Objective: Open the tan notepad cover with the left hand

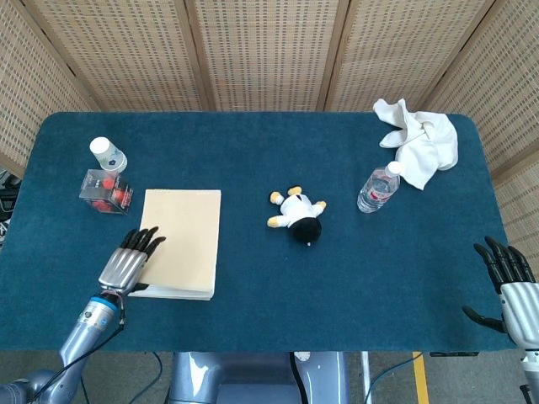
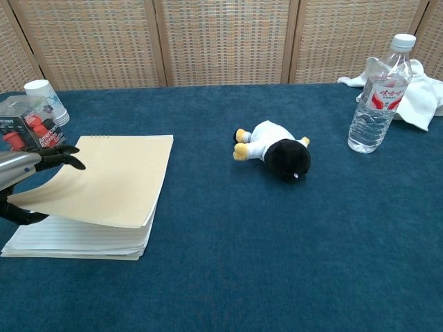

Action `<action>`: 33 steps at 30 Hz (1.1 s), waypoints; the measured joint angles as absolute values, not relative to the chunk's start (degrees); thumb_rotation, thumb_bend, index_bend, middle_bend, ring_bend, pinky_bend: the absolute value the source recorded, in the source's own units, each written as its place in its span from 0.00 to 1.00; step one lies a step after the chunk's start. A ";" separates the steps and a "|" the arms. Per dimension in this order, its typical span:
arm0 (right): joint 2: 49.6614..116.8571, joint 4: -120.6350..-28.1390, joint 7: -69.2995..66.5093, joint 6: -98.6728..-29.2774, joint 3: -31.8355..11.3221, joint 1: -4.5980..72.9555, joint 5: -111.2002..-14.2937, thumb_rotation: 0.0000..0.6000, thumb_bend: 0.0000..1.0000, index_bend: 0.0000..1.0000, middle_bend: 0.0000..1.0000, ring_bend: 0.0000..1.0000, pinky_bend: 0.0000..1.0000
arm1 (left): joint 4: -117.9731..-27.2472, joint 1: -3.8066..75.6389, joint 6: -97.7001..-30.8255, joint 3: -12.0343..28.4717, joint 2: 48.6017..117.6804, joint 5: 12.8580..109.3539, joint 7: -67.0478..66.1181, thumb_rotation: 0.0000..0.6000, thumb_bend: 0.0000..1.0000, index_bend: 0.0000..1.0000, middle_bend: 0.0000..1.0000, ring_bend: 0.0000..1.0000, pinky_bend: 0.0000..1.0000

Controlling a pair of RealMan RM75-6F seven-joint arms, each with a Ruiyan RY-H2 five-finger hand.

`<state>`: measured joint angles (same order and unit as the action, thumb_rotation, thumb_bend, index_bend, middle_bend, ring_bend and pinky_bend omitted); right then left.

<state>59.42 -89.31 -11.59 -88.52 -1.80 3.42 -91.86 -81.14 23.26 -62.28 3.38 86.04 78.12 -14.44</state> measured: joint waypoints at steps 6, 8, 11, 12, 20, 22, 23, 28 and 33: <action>59.43 -89.29 -11.59 -88.53 -1.78 3.42 -91.91 1.00 0.00 0.00 0.00 0.00 0.00 | -77.31 22.86 -66.98 2.30 87.54 83.73 -9.95 1.00 0.56 0.66 0.44 0.26 0.16; 59.45 -89.29 -11.52 -88.53 -1.77 3.42 -91.94 1.00 0.00 0.00 0.00 0.00 0.00 | -76.23 22.76 -68.24 1.86 87.89 85.32 -8.50 1.00 0.56 0.73 0.49 0.29 0.17; 59.50 -89.29 -11.46 -88.47 -1.76 3.44 -91.94 1.00 0.00 0.00 0.00 0.00 0.00 | -74.68 22.60 -70.20 1.00 88.30 87.87 -6.06 1.00 0.57 0.76 0.51 0.31 0.22; 59.52 -89.29 -11.45 -88.44 -1.76 3.45 -91.93 1.00 0.00 0.00 0.00 0.00 0.00 | -74.29 22.54 -70.94 0.60 88.37 88.85 -5.40 1.00 0.57 0.76 0.51 0.31 0.22; 59.71 -89.29 -10.98 -88.15 -1.65 3.54 -91.97 1.00 0.00 0.00 0.00 0.00 0.00 | -73.53 22.07 -74.30 -3.20 87.21 95.24 -2.70 1.00 0.57 0.76 0.51 0.31 0.25; 59.73 -89.34 -10.93 -88.13 -1.62 3.54 -91.98 1.00 0.00 0.00 0.00 0.00 0.00 | -73.89 21.81 -75.53 -4.55 86.39 97.32 -2.12 1.00 0.57 0.76 0.52 0.32 0.25; 59.73 -89.35 -10.87 -88.14 -1.62 3.54 -91.98 1.00 0.00 0.00 0.00 0.00 0.00 | -74.09 21.69 -76.07 -5.18 86.01 98.26 -1.87 1.00 0.57 0.76 0.52 0.32 0.25; 59.75 -89.40 -10.73 -88.17 -1.59 3.52 -92.02 1.00 0.00 0.00 0.00 0.00 0.00 | -75.61 20.88 -78.85 -9.04 83.86 103.25 -0.25 1.00 0.57 0.77 0.52 0.32 0.28; 59.78 -89.50 -10.51 -88.16 -1.53 3.52 -92.10 1.00 0.00 0.00 0.00 0.00 0.00 | -78.71 19.68 -80.69 -12.38 81.44 106.11 1.80 1.00 0.57 0.77 0.52 0.32 0.31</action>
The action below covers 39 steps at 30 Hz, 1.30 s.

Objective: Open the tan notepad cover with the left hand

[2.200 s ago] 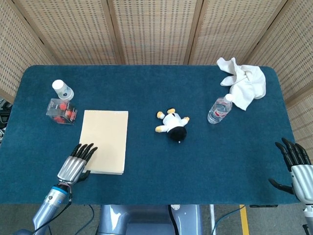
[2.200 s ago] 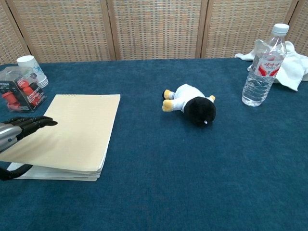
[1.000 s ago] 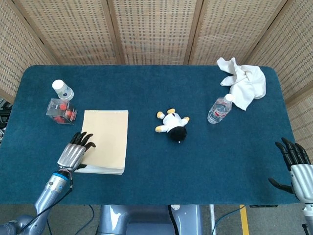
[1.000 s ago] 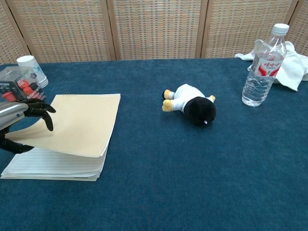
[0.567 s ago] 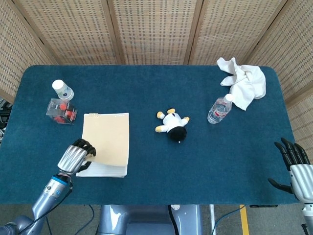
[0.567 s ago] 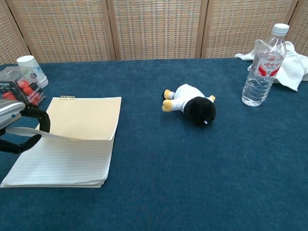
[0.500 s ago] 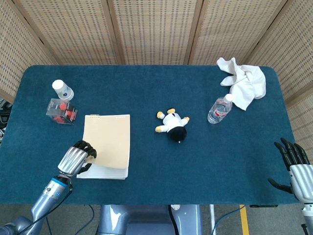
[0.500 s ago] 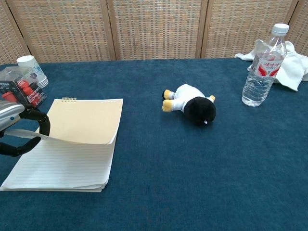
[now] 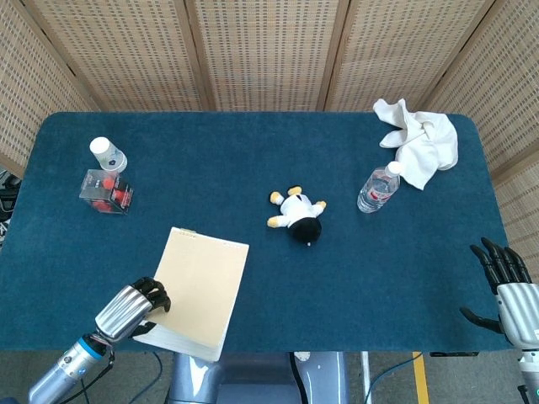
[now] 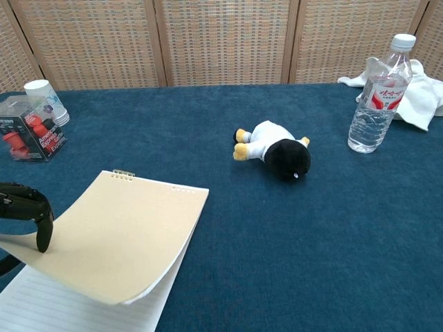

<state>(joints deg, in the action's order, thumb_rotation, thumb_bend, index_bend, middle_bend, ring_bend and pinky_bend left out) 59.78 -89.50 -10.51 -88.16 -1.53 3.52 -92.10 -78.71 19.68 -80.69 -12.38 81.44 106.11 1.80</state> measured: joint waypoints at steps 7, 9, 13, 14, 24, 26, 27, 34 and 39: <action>59.93 -89.61 -9.90 -88.15 -1.40 3.51 -92.33 1.00 0.00 0.00 0.00 0.00 0.00 | -85.94 19.11 -80.50 -11.00 78.58 104.43 -2.73 1.00 0.57 0.77 0.52 0.32 0.31; 60.00 -89.59 -9.83 -88.09 -1.39 3.54 -92.32 1.00 0.00 0.00 0.00 0.00 0.00 | -88.53 19.60 -80.06 -9.44 77.65 103.51 -3.95 1.00 0.57 0.77 0.52 0.32 0.31; 60.00 -89.57 -9.77 -88.14 -1.46 3.55 -92.25 1.00 0.00 0.00 0.00 0.00 0.00 | -93.32 21.38 -78.60 -5.35 75.57 100.96 -6.44 1.00 0.57 0.77 0.52 0.32 0.31; 60.01 -89.59 -9.81 -88.14 -1.50 3.56 -92.18 1.00 0.00 0.00 0.00 0.00 0.00 | -94.35 21.86 -78.25 -4.18 75.09 100.18 -7.25 1.00 0.57 0.77 0.52 0.32 0.31; 59.81 -89.71 -10.34 -87.74 -1.74 3.73 -91.62 1.00 0.00 0.00 0.00 0.00 0.00 | -101.07 28.40 -71.39 8.50 71.51 85.49 -9.89 1.00 0.55 0.77 0.52 0.32 0.31; 59.83 -89.60 -10.46 -87.40 -1.86 3.84 -91.21 1.00 0.00 0.00 0.00 0.00 0.00 | -101.02 30.16 -69.66 11.03 71.49 82.15 -10.24 1.00 0.55 0.77 0.52 0.32 0.31; 59.85 -89.56 -10.55 -87.25 -1.92 3.90 -91.03 1.00 0.00 0.00 0.00 0.00 0.00 | -100.75 31.55 -68.50 12.71 71.63 80.10 -10.65 1.00 0.55 0.76 0.52 0.32 0.31; 60.16 -88.98 -10.75 -86.35 -2.42 4.30 -89.89 1.00 0.00 0.00 0.00 0.00 0.00 | -95.06 38.52 -63.92 18.49 76.09 71.73 -13.94 1.00 0.49 0.68 0.45 0.30 0.27; 60.29 -88.52 -10.81 -85.67 -2.82 4.49 -88.65 1.00 0.00 0.00 0.00 0.00 0.00 | -88.54 42.13 -61.90 20.34 80.35 66.30 -17.21 1.00 0.15 0.05 0.00 0.00 0.01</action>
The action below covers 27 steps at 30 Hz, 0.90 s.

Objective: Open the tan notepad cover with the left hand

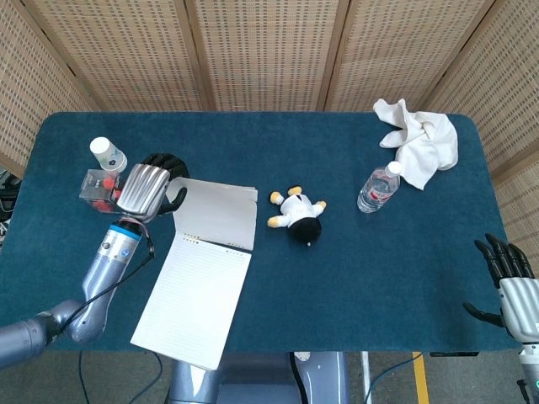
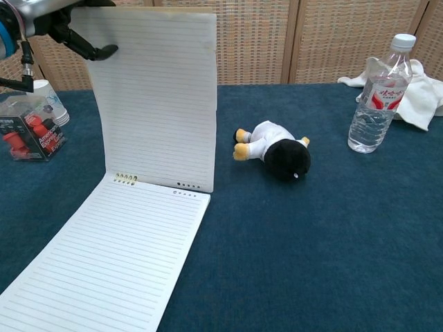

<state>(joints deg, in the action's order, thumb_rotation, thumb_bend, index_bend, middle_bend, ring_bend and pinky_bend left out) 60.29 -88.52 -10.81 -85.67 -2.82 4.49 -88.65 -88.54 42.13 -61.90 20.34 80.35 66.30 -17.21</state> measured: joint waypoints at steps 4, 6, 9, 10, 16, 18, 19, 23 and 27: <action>60.25 -88.22 -11.19 -85.24 -3.13 4.60 -87.99 1.00 0.00 0.00 0.00 0.00 0.00 | -85.85 44.42 -59.42 21.06 82.70 59.07 -20.90 1.00 0.02 0.00 0.00 0.00 0.00; 60.23 -88.17 -11.30 -85.21 -3.16 4.61 -87.94 1.00 0.00 0.00 0.00 0.00 0.00 | -84.20 45.27 -59.23 21.34 84.33 56.52 -22.29 1.00 0.00 0.00 0.00 0.00 0.00; 60.14 -88.22 -11.47 -85.25 -3.13 4.59 -88.03 1.00 0.00 0.00 0.00 0.00 0.00 | -82.04 45.51 -60.95 21.39 86.51 56.86 -21.66 1.00 0.00 0.00 0.00 0.00 0.00; 60.11 -88.24 -11.51 -85.28 -3.12 4.58 -88.09 1.00 0.00 0.00 0.00 0.00 0.00 | -81.33 45.46 -61.85 21.31 87.12 57.62 -21.05 1.00 0.00 0.00 0.00 0.00 0.00; 59.93 -88.49 -11.72 -85.92 -2.88 4.41 -88.98 1.00 0.00 0.00 0.00 0.00 0.00 | -78.72 44.14 -68.20 20.77 88.74 63.90 -15.54 1.00 0.00 0.00 0.00 0.00 0.00; 59.89 -88.55 -11.82 -86.18 -2.77 4.35 -89.39 1.00 0.00 0.00 0.00 0.00 0.00 | -79.32 43.21 -69.40 20.72 87.86 64.72 -14.74 1.00 0.00 0.00 0.00 0.00 0.00; 59.88 -88.57 -11.82 -86.28 -2.71 4.32 -89.55 1.00 0.00 0.00 0.00 0.00 0.00 | -79.76 42.94 -69.68 20.74 87.35 64.89 -14.51 1.00 0.00 0.00 0.00 0.00 0.00; 59.88 -88.83 -11.46 -86.64 -2.45 4.17 -90.11 1.00 0.00 0.00 0.00 0.00 0.00 | -83.04 41.29 -70.66 20.81 84.06 65.21 -13.45 1.00 0.00 0.00 0.00 0.00 0.00; 59.83 -88.94 -11.38 -86.80 -2.41 4.11 -90.23 1.00 0.00 0.00 0.00 0.00 0.00 | -87.77 38.88 -71.19 20.13 79.70 65.31 -13.20 1.00 0.00 0.00 0.00 0.00 0.00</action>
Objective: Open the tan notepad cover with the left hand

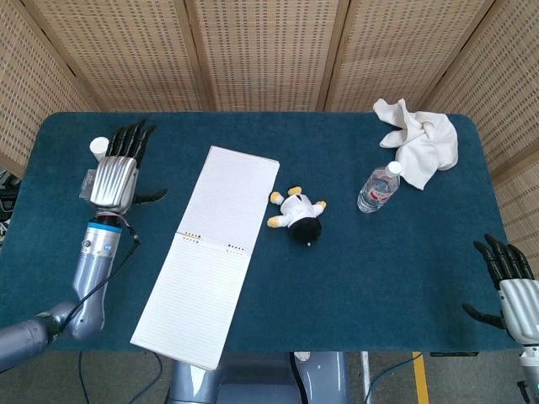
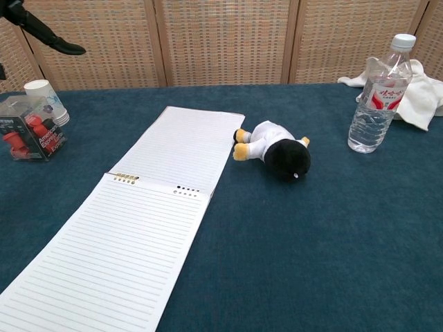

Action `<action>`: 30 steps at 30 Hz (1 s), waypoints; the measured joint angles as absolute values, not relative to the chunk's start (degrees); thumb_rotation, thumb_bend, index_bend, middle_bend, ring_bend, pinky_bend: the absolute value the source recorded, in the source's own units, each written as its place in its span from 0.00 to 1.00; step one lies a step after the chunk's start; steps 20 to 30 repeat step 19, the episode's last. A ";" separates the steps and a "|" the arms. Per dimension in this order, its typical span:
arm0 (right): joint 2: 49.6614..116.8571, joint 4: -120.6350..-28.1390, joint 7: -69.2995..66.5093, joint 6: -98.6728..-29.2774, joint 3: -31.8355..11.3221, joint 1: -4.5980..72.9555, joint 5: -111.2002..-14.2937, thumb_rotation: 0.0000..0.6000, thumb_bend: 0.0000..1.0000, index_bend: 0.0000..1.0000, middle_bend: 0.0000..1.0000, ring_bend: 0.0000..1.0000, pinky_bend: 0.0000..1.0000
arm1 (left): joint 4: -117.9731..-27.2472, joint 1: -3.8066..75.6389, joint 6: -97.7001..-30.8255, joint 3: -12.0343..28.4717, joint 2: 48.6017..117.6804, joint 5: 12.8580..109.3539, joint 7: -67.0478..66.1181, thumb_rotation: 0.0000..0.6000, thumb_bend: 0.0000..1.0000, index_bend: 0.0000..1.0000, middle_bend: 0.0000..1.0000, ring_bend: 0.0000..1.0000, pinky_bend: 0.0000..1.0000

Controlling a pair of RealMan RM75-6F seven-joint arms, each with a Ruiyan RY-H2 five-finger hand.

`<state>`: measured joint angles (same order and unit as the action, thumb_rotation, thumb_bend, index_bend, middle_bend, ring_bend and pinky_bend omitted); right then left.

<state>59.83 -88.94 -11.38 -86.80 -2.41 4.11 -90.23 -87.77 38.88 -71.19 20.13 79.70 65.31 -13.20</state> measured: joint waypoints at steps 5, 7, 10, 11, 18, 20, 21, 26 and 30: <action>59.67 -89.04 -11.77 -87.15 -2.44 3.97 -90.27 1.00 0.00 0.00 0.00 0.00 0.00 | -96.79 33.63 -72.35 16.78 72.03 66.03 -13.65 1.00 0.00 0.00 0.00 0.00 0.00; 59.57 -89.03 -12.03 -87.31 -2.46 3.92 -90.31 1.00 0.00 0.00 0.00 0.00 0.00 | -101.09 30.11 -73.84 14.12 68.31 67.40 -13.64 1.00 0.00 0.00 0.00 0.00 0.00; 59.40 -89.02 -12.23 -87.62 -2.51 3.83 -90.42 1.00 0.00 0.00 0.00 0.00 0.00 | -105.51 24.35 -76.52 9.36 63.29 70.78 -12.04 1.00 0.00 0.00 0.00 0.00 0.00; 59.37 -89.04 -12.23 -87.74 -2.54 3.81 -90.49 1.00 0.00 0.00 0.00 0.00 0.00 | -106.20 22.63 -77.55 8.04 62.16 72.19 -11.24 1.00 0.00 0.00 0.00 0.00 0.00; 59.57 -89.16 -11.39 -87.81 -2.32 3.83 -91.04 1.00 0.00 0.00 0.00 0.00 0.00 | -106.49 10.92 -87.65 -2.11 60.36 83.02 -6.20 1.00 0.00 0.00 0.00 0.00 0.00; 59.62 -89.16 -11.25 -87.81 -2.28 3.83 -91.12 1.00 0.00 0.00 0.00 0.00 0.00 | -106.25 9.67 -88.87 -2.88 60.41 83.66 -5.70 1.00 0.00 0.00 0.00 0.00 0.00; 59.62 -89.16 -11.25 -87.81 -2.28 3.83 -91.12 1.00 0.00 0.00 0.00 0.00 0.00 | -106.25 9.67 -88.87 -2.88 60.41 83.66 -5.70 1.00 0.00 0.00 0.00 0.00 0.00; 59.62 -89.16 -11.25 -87.81 -2.28 3.83 -91.12 1.00 0.00 0.00 0.00 0.00 0.00 | -106.25 9.67 -88.87 -2.88 60.41 83.66 -5.70 1.00 0.00 0.00 0.00 0.00 0.00; 59.62 -89.16 -11.25 -87.81 -2.28 3.83 -91.12 1.00 0.00 0.00 0.00 0.00 0.00 | -106.25 9.67 -88.87 -2.88 60.41 83.66 -5.70 1.00 0.00 0.00 0.00 0.00 0.00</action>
